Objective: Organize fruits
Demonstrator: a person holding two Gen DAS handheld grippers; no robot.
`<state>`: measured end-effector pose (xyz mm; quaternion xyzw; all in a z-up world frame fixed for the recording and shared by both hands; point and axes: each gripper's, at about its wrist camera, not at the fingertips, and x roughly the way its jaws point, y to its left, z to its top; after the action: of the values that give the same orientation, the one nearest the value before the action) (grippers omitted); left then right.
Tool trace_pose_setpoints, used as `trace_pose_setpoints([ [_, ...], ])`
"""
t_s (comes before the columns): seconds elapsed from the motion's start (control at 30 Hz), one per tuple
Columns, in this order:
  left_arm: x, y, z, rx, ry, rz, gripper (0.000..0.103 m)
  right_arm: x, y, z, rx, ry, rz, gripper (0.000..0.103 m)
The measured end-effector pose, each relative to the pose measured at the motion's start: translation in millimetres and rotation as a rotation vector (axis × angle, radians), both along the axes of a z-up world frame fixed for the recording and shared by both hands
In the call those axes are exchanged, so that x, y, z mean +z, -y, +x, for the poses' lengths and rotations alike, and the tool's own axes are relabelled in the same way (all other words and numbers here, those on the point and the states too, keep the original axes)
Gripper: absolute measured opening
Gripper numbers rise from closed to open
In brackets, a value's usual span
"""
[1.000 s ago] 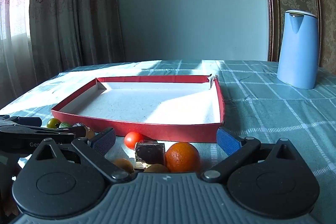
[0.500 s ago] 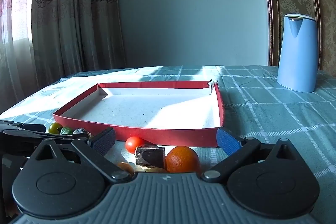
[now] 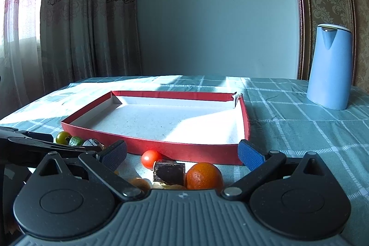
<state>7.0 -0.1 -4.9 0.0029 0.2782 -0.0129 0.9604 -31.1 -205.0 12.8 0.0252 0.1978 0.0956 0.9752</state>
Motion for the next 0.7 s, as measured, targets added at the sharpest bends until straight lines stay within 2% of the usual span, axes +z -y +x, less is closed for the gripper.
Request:
trace_pose_setpoints([
  [0.7, -0.5, -0.3, -1.0, -0.010, -0.003, 0.004, 0.103, -2.2, -0.4, 1.4, -0.001, -0.012, -0.006, 0.103],
])
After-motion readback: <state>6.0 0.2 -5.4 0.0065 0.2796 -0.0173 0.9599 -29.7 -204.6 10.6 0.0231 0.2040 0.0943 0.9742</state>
